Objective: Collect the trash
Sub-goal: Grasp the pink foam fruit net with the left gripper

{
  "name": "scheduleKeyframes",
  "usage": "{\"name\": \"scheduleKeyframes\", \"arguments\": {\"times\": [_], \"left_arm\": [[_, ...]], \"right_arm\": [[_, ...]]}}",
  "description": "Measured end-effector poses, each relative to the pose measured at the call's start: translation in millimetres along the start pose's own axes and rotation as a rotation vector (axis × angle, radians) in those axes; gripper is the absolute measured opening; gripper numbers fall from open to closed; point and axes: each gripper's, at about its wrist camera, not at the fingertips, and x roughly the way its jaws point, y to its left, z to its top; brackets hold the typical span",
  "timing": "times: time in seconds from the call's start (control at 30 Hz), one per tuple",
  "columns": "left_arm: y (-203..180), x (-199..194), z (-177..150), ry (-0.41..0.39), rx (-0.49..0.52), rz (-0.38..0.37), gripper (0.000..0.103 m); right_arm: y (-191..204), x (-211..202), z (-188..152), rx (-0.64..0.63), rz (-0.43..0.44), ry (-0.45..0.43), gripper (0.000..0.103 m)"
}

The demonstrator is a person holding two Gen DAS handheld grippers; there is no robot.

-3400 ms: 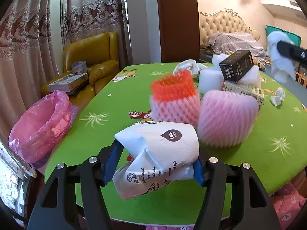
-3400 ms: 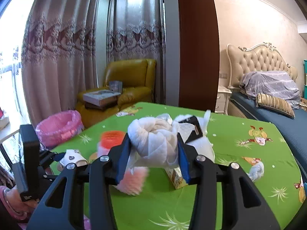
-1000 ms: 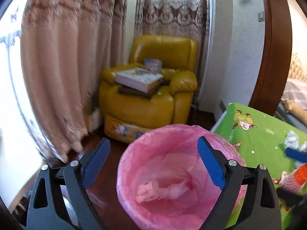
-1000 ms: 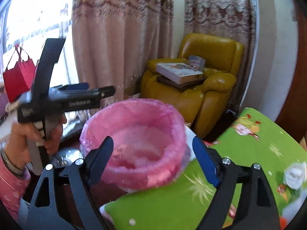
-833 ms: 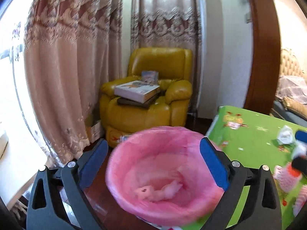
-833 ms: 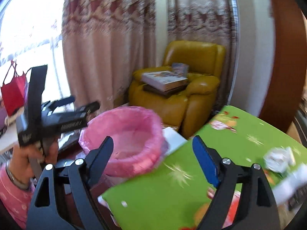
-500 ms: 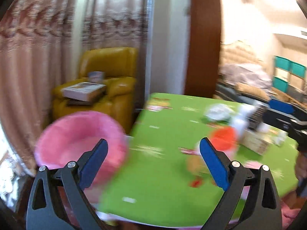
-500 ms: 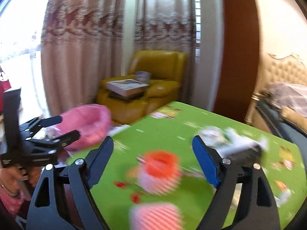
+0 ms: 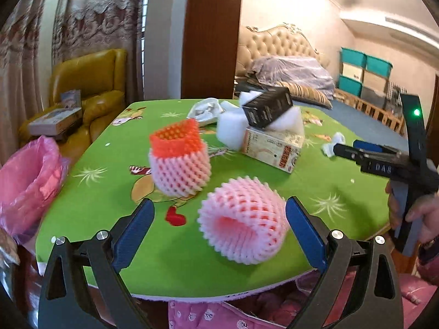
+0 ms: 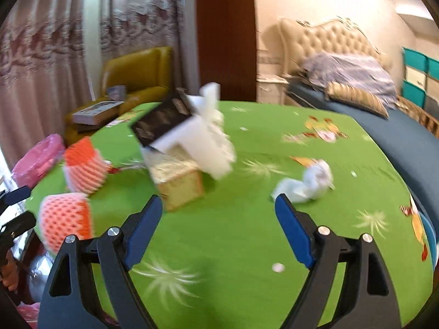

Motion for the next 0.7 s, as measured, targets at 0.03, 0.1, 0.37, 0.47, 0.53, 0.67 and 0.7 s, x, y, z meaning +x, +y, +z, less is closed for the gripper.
{"name": "scheduleKeyframes", "arguments": {"times": [0.03, 0.1, 0.37, 0.47, 0.53, 0.67, 0.7], "left_arm": [[-2, 1, -1, 0.008, 0.012, 0.003, 0.09], [-5, 7, -5, 0.028, 0.019, -0.003, 0.09], [5, 26, -16, 0.092, 0.011, -0.076, 0.09], [6, 37, -17, 0.106, -0.005, -0.134, 0.091], [3, 45, -18, 0.115, -0.001, -0.154, 0.091], [-4, 58, -21, 0.146, 0.009, -0.162, 0.09], [-6, 57, -21, 0.143, 0.012, -0.17, 0.084]], "right_arm": [[-4, 2, -1, 0.016, -0.008, 0.004, 0.082], [-9, 2, -1, 0.029, -0.021, 0.002, 0.082], [-37, 7, -6, 0.097, -0.075, 0.01, 0.081], [-47, 10, -7, 0.125, -0.091, 0.023, 0.081], [-53, 12, -9, 0.135, -0.105, 0.03, 0.081], [-62, 20, -9, 0.156, -0.116, 0.053, 0.081], [-64, 21, -8, 0.163, -0.113, 0.055, 0.081]]}}
